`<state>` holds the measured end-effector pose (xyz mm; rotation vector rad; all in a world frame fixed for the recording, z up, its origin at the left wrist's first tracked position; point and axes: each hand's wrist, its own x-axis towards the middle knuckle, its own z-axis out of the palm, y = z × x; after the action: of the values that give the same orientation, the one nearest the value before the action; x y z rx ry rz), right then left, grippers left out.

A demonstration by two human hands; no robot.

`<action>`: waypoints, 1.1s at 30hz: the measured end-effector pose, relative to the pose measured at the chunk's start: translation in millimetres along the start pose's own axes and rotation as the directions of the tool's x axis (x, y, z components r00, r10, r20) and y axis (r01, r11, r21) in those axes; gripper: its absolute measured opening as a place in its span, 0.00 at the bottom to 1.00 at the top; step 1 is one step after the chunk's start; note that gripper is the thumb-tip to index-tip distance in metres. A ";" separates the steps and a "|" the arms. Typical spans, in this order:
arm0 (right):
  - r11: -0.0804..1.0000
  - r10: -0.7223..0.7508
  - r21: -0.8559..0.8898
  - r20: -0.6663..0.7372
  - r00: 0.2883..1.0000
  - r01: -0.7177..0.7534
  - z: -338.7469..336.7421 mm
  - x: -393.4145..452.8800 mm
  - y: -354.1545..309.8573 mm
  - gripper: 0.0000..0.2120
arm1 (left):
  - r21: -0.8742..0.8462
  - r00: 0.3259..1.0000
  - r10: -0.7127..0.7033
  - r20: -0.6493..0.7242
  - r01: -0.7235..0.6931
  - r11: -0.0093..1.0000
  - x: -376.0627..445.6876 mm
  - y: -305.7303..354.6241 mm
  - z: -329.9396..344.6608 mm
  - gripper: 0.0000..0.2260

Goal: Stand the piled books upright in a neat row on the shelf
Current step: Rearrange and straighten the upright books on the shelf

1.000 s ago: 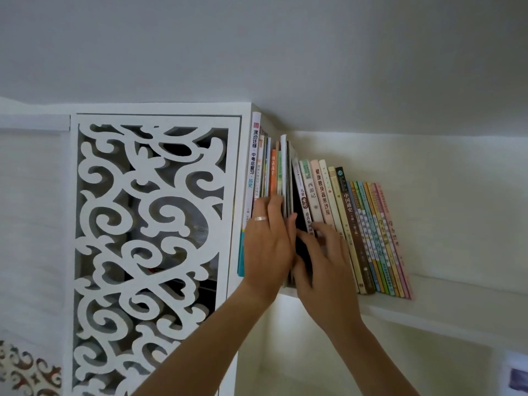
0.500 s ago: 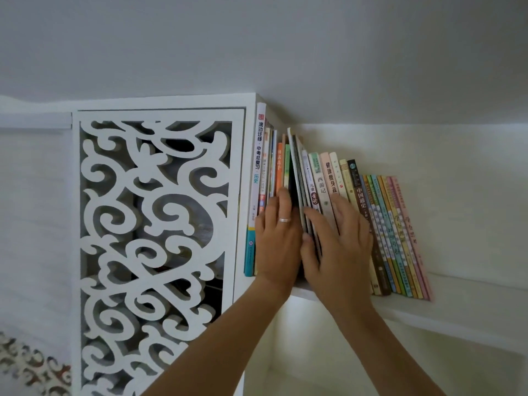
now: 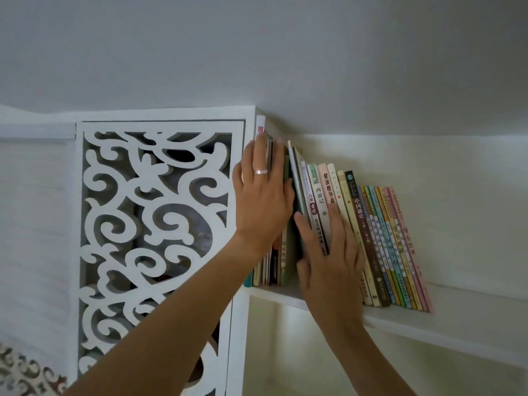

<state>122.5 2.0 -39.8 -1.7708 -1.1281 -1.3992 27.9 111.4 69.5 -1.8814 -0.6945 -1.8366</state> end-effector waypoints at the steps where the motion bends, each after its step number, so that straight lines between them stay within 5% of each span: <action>1: 1.000 0.007 -0.006 0.003 1.000 -0.006 -0.3 1.1 -1.7 0.32 | 0.000 1.000 -0.005 0.010 0.005 1.000 -2.5 0.0 2.6 0.26; 5: 0.998 0.060 0.014 -0.072 0.996 -0.059 0.6 15.8 -14.5 0.23 | 0.007 1.000 -0.008 0.016 0.008 1.000 -9.3 -0.4 8.3 0.27; 21: 0.983 0.113 0.163 -0.148 0.982 -0.089 20.9 22.4 -27.5 0.12 | -0.065 1.000 0.017 -0.013 -0.018 0.998 -15.7 -4.3 8.8 0.26; 29: 0.991 0.132 0.027 -0.105 0.986 -0.130 22.4 27.0 -33.4 0.11 | -0.134 1.000 0.019 -0.025 -0.022 0.991 -14.9 -6.9 6.5 0.24; 33: 0.978 0.142 0.176 -0.155 0.978 -0.114 23.5 30.2 -30.9 0.09 | -0.210 1.000 0.014 -0.020 -0.018 0.978 -14.0 -7.6 7.6 0.28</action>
<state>107.9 43.6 -18.0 -1.5502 -0.9930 -1.3089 29.2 121.3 54.8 -1.9899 -0.4936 -1.9821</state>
